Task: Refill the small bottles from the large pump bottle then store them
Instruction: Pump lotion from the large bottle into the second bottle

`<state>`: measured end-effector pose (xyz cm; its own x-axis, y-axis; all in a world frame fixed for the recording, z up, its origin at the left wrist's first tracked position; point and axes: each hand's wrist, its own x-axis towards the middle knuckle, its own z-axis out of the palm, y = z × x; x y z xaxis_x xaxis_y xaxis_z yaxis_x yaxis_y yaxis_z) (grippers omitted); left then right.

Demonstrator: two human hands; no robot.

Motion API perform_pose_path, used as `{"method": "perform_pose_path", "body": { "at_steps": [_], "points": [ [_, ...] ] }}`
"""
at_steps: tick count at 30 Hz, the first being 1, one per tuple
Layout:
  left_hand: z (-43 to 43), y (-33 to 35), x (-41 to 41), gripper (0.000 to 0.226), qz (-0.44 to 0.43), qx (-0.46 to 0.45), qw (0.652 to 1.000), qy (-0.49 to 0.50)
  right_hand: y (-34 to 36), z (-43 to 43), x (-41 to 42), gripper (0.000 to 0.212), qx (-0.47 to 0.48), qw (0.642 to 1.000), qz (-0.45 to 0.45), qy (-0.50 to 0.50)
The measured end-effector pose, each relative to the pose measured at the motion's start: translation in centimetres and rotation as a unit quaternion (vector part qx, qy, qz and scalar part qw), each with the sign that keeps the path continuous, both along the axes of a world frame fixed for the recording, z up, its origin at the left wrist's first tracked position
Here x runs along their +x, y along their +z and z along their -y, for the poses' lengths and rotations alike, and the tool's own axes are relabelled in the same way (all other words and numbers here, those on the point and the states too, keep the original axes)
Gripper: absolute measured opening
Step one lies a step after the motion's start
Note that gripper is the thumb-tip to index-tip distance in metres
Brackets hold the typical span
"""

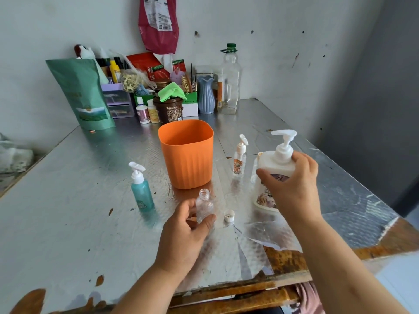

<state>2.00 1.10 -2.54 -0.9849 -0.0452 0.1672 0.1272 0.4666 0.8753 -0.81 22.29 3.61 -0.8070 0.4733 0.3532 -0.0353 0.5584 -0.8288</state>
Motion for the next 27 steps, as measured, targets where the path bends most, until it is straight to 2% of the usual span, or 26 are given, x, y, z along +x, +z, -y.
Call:
{"method": "perform_pose_path", "body": {
  "at_steps": [6,10,12,15,19,21,23,25,27],
  "points": [
    [-0.1,0.4,0.2,0.034,0.006,0.007,1.000,-0.002,0.2,1.3,0.6,0.063,-0.006,0.997,0.011,0.078],
    [0.0,1.0,0.1,0.035,-0.003,0.013,1.000,0.005,0.4,2.3,1.2,0.059,0.005,0.992,0.021,0.127],
    [0.1,1.9,0.0,0.039,-0.018,0.005,1.000,0.013,1.0,2.3,1.5,0.050,0.007,0.985,0.026,0.168],
    [0.0,4.1,-0.6,0.040,-0.057,-0.022,0.998,0.029,3.1,2.5,1.8,0.033,-0.072,0.974,0.015,0.214],
    [-0.4,7.5,-1.9,0.036,-0.097,-0.073,0.992,0.041,7.2,3.0,-0.8,0.036,-0.165,0.977,0.012,0.136],
    [-0.8,8.8,-2.5,0.037,-0.106,-0.116,0.987,0.039,9.2,3.5,-2.5,0.043,-0.154,0.978,0.042,0.133],
    [-1.1,9.7,-2.9,0.038,-0.108,-0.146,0.983,0.030,10.3,4.0,-3.9,0.046,-0.095,0.981,0.087,0.144],
    [-1.5,10.1,-3.0,0.037,-0.112,-0.156,0.981,0.023,10.5,4.4,-4.9,0.047,-0.026,0.977,0.139,0.158],
    [-1.8,10.3,-2.9,0.035,-0.119,-0.156,0.980,0.017,10.1,4.8,-5.2,0.052,-0.022,0.970,0.177,0.164]
  ]
}}
